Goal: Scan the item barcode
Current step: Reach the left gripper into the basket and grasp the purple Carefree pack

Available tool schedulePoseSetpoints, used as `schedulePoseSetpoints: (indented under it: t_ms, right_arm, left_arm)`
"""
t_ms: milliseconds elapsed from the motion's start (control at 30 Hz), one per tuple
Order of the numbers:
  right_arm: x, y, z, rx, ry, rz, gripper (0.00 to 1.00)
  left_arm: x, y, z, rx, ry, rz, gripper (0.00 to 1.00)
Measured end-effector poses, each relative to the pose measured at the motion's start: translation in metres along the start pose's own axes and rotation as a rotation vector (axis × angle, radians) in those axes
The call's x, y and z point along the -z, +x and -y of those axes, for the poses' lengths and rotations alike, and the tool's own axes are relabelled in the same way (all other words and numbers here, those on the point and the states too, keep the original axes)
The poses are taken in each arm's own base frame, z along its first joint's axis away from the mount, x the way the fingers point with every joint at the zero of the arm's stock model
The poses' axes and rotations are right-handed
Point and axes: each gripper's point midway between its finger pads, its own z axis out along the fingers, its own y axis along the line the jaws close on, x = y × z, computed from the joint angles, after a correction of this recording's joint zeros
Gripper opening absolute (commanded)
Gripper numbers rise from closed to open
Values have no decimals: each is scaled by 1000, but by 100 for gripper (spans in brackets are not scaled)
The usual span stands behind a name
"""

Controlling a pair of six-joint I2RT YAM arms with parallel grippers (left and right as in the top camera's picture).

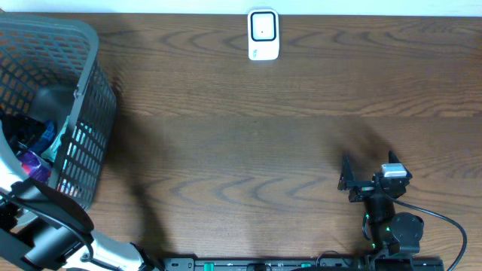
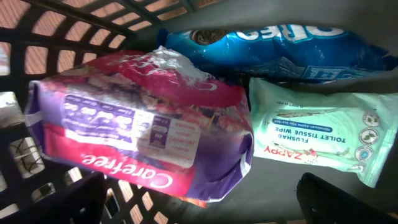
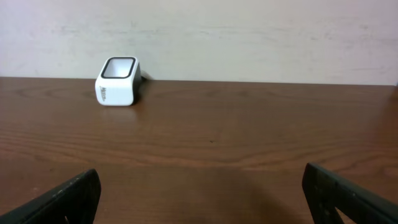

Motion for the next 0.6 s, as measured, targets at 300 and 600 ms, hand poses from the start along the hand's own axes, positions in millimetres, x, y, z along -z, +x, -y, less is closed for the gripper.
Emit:
schedulePoseSetpoints:
  t_ms: [300, 600]
  right_arm:
    - [0, 0, 0, 0, 0, 0, 99]
    - [0, 0, 0, 0, 0, 0, 99]
  left_arm:
    - [-34, 3, 10, -21, -24, -81, 72]
    - [-39, 6, 8, -32, -48, -96, 7]
